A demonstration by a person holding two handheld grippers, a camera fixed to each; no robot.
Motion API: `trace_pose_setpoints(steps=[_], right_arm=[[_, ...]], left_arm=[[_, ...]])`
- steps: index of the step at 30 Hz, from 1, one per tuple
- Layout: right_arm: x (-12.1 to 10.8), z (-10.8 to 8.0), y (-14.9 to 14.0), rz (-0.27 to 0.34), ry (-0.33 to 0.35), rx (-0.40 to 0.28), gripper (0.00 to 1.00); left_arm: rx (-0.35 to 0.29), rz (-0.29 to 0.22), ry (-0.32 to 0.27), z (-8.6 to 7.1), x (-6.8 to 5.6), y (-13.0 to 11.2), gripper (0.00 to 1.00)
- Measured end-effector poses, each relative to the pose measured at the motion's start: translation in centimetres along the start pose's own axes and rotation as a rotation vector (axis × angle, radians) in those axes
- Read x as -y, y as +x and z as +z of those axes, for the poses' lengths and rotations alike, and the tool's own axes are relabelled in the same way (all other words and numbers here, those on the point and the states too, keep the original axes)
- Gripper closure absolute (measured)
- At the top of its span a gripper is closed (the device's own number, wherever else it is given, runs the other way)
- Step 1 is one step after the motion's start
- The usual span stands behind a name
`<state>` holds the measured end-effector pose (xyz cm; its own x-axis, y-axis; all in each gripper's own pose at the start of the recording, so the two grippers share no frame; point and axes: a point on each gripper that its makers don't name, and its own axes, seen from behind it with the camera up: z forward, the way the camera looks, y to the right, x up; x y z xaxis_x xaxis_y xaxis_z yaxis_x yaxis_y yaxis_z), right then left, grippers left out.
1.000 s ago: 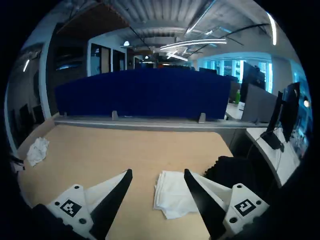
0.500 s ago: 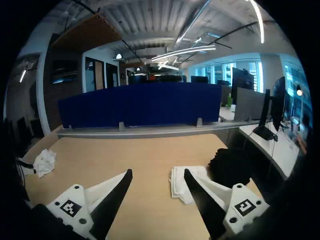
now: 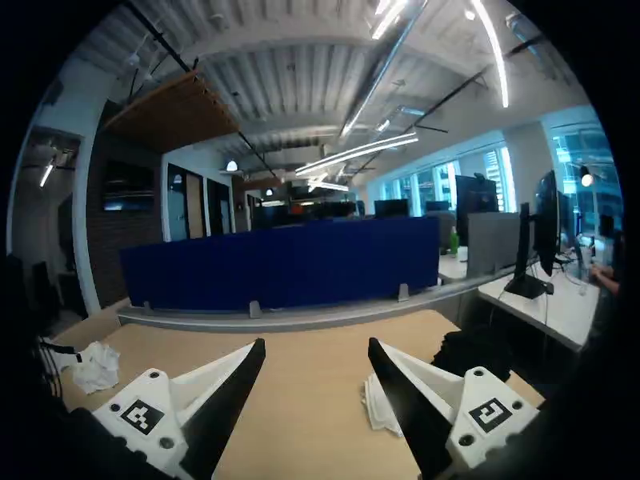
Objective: Fold towel
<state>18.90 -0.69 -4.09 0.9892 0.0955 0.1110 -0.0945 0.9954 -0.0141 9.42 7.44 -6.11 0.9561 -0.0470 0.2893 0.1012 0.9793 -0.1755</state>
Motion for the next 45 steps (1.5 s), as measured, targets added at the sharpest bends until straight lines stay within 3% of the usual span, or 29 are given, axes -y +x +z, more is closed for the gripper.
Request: trace_pose_setpoints(steps=[12, 19, 24, 30, 36, 45], right_arm=[[4.6, -0.5, -0.2, -0.033, 0.056, 0.032, 0.00], [5.1, -0.2, -0.4, -0.052, 0.066, 0.068, 0.00], [5.4, 0.7, -0.8, -0.097, 0.071, 0.084, 0.00], [6.4, 1.7, -1.3, -0.107, 0.079, 0.091, 0.00], [7.9, 2.3, -2.4, -0.134, 0.099, 0.099, 0.00], [10.0, 3.3, -4.5, -0.198, 0.128, 0.122, 0.00]], left_arm=[[-0.131, 0.056, 0.060, 0.5, 3.1, 0.9, 0.09], [-0.193, 0.098, 0.118, 0.7, 4.8, 0.2, 0.09], [-0.228, 0.143, 0.139, 1.1, 5.1, -0.9, 0.09], [-0.285, 0.185, 0.144, 1.7, 4.9, -2.5, 0.09], [-0.315, 0.161, 0.121, 3.3, 4.5, -4.5, 0.09], [-0.343, 0.129, 0.127, 5.5, 6.4, -6.4, 0.09]])
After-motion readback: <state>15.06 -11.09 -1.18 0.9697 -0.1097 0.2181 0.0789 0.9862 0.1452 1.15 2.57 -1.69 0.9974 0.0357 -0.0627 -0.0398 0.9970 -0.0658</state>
